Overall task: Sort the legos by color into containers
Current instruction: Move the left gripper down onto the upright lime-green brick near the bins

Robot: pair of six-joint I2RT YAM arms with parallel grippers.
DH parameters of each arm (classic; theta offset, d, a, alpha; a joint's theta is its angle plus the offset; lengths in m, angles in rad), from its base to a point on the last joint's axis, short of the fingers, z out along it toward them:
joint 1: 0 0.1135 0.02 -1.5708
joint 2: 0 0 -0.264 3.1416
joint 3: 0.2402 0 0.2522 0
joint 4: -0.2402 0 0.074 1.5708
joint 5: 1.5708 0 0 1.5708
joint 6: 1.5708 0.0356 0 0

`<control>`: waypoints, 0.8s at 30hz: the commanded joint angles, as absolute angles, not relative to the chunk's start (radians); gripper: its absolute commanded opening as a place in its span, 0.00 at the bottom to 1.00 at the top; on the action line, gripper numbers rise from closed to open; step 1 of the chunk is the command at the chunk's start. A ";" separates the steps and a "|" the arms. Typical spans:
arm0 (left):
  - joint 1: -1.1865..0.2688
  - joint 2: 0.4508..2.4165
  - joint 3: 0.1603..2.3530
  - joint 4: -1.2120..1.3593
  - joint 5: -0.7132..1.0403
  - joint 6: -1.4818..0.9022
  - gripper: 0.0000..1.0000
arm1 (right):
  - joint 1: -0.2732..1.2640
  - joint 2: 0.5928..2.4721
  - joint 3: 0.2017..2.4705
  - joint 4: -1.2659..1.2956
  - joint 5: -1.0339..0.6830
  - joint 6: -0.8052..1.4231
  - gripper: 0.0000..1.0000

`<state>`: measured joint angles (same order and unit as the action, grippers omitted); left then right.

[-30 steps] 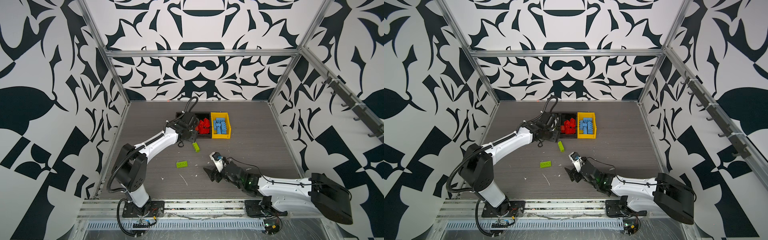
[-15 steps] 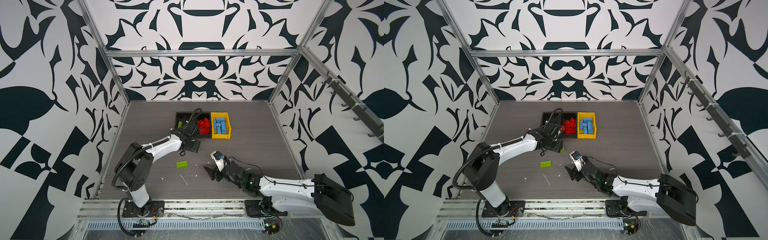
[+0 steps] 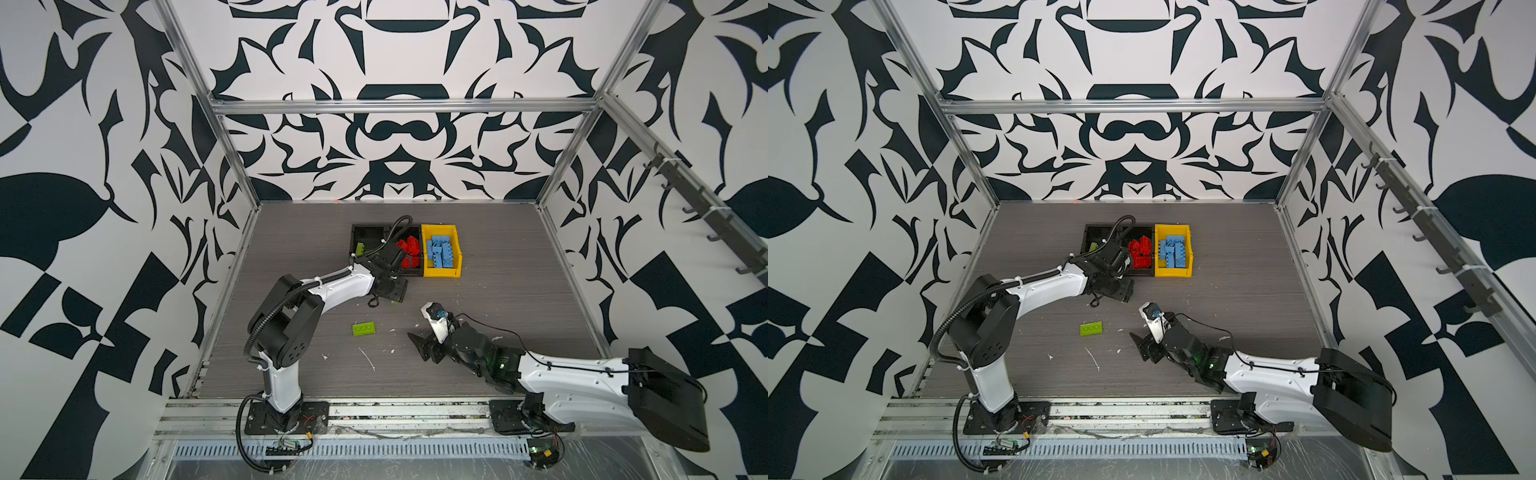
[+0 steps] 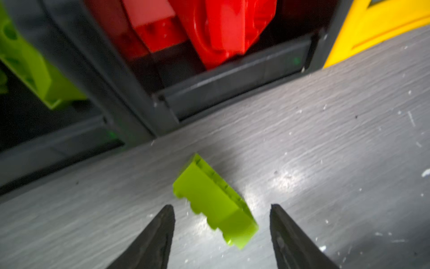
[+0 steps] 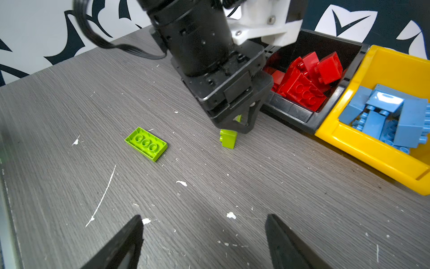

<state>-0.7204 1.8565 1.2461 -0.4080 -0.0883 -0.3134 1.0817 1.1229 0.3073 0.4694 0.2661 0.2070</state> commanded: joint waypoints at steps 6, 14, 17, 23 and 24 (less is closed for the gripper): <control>-0.721 1.952 1.328 -0.436 -0.092 -0.295 0.67 | 1.083 1.133 0.328 0.479 0.261 0.204 0.84; -0.722 1.973 1.354 -0.442 -0.101 -0.258 0.62 | 1.082 1.132 0.328 0.480 0.256 0.204 0.84; -0.722 1.974 1.348 -0.452 -0.110 -0.252 0.57 | 1.083 1.126 0.323 0.483 0.248 0.203 0.84; -0.722 1.965 1.330 -0.449 -0.131 -0.238 0.52 | 1.082 1.123 0.321 0.485 0.256 0.202 0.84; -0.722 1.966 1.333 -0.454 -0.131 -0.237 0.51 | 1.083 1.122 0.321 0.486 0.255 0.202 0.84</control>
<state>-0.7204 1.9545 1.3331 -0.4221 -0.1154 -0.2485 1.0817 1.1336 0.3073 0.4683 0.2539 0.2073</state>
